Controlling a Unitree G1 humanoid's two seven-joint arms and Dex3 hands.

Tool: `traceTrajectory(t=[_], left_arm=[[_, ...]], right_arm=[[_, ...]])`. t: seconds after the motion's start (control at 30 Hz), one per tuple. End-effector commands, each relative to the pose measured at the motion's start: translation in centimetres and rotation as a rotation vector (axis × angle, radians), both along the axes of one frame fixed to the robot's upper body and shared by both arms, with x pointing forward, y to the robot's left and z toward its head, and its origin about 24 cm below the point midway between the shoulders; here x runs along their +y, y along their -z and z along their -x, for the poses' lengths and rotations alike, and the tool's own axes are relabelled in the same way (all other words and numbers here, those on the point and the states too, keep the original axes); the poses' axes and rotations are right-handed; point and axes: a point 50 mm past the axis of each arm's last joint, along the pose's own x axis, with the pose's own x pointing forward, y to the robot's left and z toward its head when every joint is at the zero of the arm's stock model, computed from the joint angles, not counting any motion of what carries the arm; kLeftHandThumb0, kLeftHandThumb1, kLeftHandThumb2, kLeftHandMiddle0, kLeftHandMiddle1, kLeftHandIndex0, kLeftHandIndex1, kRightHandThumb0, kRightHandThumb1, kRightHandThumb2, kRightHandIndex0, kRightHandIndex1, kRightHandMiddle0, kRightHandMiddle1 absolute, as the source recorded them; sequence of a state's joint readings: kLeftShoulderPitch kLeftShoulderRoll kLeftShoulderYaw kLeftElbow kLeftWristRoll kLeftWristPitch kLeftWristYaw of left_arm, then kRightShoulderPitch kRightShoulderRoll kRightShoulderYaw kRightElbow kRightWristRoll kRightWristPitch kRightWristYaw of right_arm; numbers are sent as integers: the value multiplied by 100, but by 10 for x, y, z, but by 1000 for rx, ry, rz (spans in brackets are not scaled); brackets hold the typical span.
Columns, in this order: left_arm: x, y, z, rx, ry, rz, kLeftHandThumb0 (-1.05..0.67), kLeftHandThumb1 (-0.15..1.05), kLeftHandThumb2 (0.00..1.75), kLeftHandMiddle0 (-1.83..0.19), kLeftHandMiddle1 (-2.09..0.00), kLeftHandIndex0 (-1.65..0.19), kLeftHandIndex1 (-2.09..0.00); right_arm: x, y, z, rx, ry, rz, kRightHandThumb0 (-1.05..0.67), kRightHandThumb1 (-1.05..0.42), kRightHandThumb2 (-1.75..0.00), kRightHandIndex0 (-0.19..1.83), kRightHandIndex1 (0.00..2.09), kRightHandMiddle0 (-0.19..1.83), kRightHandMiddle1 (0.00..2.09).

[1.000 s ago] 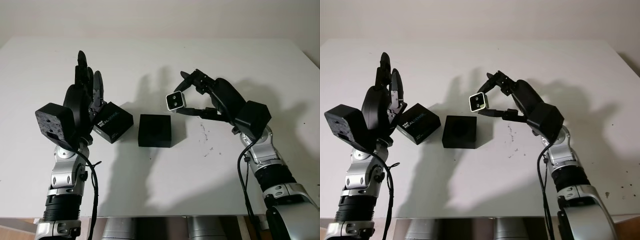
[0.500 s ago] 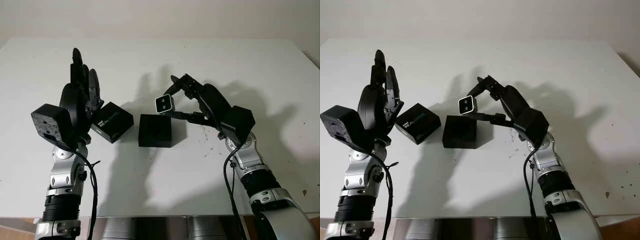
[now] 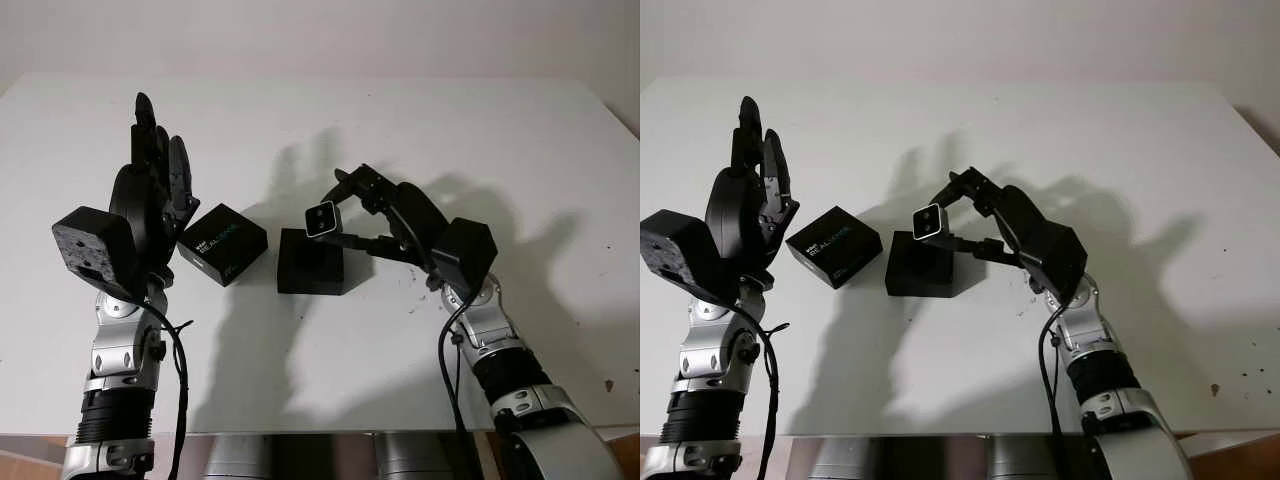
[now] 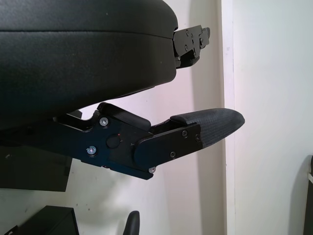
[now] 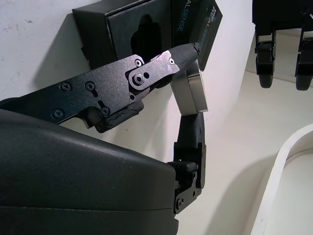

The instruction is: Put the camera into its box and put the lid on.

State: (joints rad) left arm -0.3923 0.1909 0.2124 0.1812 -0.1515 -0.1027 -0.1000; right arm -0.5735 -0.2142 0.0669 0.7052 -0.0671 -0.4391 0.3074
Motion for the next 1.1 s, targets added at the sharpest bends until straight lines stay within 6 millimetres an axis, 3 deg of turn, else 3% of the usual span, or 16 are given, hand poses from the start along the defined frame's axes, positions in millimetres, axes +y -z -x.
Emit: traceTrajectory(t=[0.0,1.07], left_arm=[[1,-3,1,-18,-1,-4,-72,105,71,19,0,19,0],[-1,-3,1,-21,1,0,-71,105,71,19,0,19,0]], right_arm=[[0,3,1,12,3,3,-53,-96,-5,20,6,32,161],[14,17,3,70,21,-5,-50,-95,-5,19,5,30,161]])
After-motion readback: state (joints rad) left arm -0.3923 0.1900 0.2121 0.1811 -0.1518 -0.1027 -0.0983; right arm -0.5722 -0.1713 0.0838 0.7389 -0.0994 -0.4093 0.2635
